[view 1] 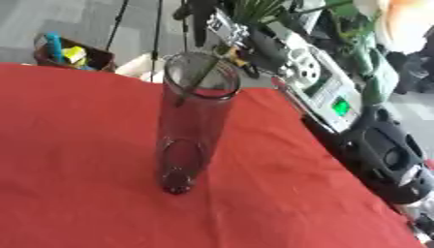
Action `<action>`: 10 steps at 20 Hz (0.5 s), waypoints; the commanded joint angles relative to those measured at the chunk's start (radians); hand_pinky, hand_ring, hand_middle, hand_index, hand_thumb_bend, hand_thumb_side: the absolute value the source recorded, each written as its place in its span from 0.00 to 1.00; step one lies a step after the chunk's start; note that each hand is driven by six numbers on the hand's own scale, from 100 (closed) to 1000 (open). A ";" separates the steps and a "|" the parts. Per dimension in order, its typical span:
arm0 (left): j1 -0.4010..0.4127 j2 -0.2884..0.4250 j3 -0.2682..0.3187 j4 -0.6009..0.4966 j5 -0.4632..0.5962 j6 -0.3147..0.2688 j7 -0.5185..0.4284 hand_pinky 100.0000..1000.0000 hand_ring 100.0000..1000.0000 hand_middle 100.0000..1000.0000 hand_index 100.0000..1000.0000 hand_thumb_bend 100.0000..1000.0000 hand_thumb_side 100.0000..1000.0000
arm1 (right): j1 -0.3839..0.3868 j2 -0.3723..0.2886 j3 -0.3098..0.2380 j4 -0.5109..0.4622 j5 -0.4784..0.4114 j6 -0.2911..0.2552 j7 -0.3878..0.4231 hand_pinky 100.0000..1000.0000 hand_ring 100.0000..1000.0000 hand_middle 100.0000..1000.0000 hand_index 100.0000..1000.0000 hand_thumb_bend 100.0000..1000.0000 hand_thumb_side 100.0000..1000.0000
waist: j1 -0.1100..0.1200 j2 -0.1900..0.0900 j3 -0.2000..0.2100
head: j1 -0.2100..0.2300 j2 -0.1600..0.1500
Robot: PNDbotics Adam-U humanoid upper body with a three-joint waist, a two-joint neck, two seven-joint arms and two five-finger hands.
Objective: Arrange flowers into the vase.
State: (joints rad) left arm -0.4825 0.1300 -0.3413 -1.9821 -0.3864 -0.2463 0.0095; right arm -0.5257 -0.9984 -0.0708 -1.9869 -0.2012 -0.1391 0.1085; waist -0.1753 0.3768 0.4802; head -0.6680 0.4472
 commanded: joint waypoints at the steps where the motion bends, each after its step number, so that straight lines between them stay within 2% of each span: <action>1: -0.004 0.000 -0.006 -0.018 -0.002 0.001 0.001 0.48 0.70 0.70 0.73 0.00 0.69 | -0.003 -0.043 -0.021 -0.013 0.023 -0.010 0.032 0.70 0.95 0.00 0.33 0.00 0.79 | 0.004 -0.018 -0.001 | 0.004 -0.006; 7: -0.006 0.002 -0.006 -0.018 -0.003 0.002 0.000 0.48 0.70 0.70 0.72 0.00 0.69 | 0.009 -0.042 -0.020 -0.013 0.067 -0.028 0.107 0.72 0.96 0.00 0.35 0.00 0.80 | -0.002 -0.018 0.000 | 0.007 -0.010; 10: -0.006 0.002 -0.006 -0.018 -0.003 0.003 -0.001 0.48 0.70 0.70 0.72 0.00 0.69 | 0.014 -0.043 -0.022 -0.013 0.075 -0.035 0.134 0.71 0.96 0.00 0.32 0.00 0.82 | -0.006 -0.018 -0.002 | 0.009 -0.011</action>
State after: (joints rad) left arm -0.4825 0.1301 -0.3413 -1.9821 -0.3877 -0.2457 0.0092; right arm -0.5051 -0.9995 -0.0739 -1.9869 -0.1375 -0.1698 0.2303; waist -0.1892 0.3768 0.4802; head -0.6607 0.4472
